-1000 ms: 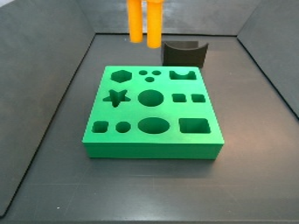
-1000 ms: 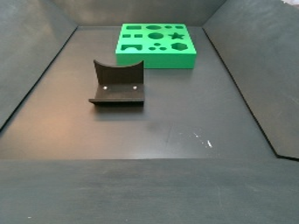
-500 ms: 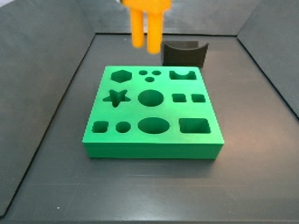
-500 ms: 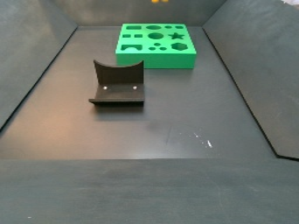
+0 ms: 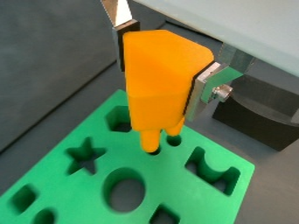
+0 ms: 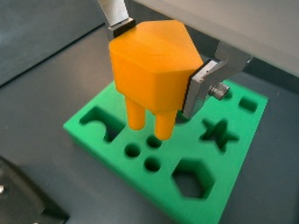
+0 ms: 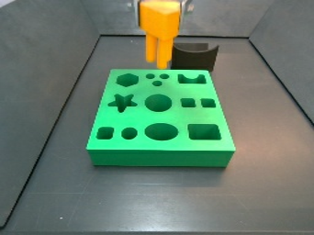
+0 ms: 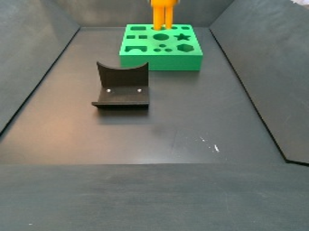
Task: Insert the 3 prong object.
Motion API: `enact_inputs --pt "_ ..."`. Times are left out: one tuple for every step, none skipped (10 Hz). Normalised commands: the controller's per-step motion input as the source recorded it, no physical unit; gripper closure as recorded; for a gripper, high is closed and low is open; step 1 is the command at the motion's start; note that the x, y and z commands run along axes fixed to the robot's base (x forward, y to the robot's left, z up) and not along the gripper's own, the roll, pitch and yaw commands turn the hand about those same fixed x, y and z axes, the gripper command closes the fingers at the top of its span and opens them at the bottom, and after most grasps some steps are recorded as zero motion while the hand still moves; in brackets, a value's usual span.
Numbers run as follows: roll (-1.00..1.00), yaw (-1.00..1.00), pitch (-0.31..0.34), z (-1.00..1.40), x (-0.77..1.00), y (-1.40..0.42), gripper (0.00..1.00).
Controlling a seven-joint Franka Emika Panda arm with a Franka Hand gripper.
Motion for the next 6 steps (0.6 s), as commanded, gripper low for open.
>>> enact_inputs --pt "-0.08 -0.63 -0.05 -0.77 0.11 0.34 1.0" --pt "0.0 -0.67 0.0 -0.41 0.0 0.33 1.0" --pt "0.0 -0.47 0.019 -0.19 0.0 0.13 1.0" --pt "0.0 -0.5 0.037 -0.15 -0.01 0.03 1.0" --pt "0.0 -0.57 0.051 -0.09 0.0 -0.01 1.0" --pt "0.0 -0.54 0.02 -0.08 0.0 -0.11 1.0"
